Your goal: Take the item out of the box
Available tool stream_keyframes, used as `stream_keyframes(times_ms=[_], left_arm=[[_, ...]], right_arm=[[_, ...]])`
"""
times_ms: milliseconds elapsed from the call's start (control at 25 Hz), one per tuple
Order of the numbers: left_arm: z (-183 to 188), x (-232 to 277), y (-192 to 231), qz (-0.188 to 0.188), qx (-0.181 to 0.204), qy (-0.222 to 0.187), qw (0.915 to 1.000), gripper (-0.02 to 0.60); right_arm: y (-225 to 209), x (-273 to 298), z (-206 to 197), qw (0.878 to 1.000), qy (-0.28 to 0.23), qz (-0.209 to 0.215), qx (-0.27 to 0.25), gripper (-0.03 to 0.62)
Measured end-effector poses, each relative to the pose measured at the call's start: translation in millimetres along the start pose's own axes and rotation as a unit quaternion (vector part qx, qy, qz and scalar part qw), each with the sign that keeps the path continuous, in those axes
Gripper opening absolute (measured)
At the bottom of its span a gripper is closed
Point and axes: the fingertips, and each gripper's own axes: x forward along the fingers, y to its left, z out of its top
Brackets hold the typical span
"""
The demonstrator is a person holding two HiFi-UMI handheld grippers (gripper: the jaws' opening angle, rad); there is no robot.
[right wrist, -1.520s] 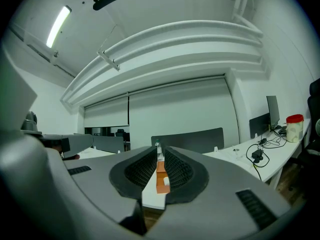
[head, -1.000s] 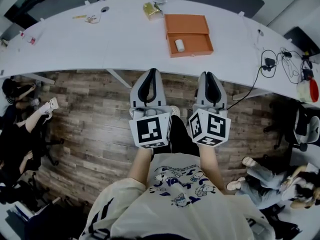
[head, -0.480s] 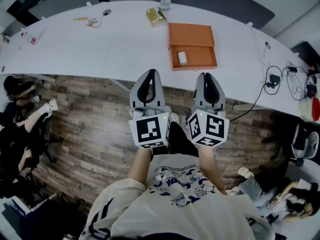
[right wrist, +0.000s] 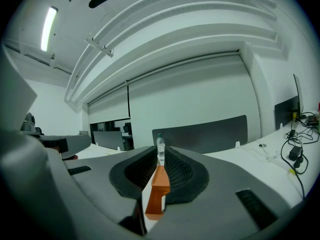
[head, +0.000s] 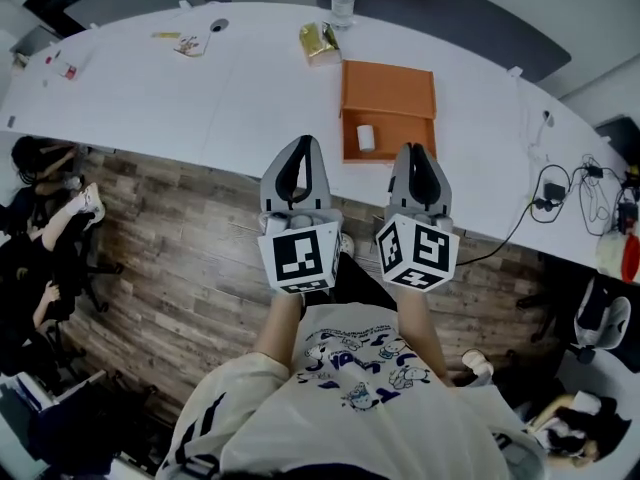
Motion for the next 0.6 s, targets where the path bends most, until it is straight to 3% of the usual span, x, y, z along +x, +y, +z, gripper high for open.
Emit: stream_keyframes(times_ms=[600], left_arm=[[-14,60,2,0.027,-0.006,0.014,0.9995,0.02]], right_arm=[[-17,64,-14,0.999,0.039,0.035,-0.004,0.063]])
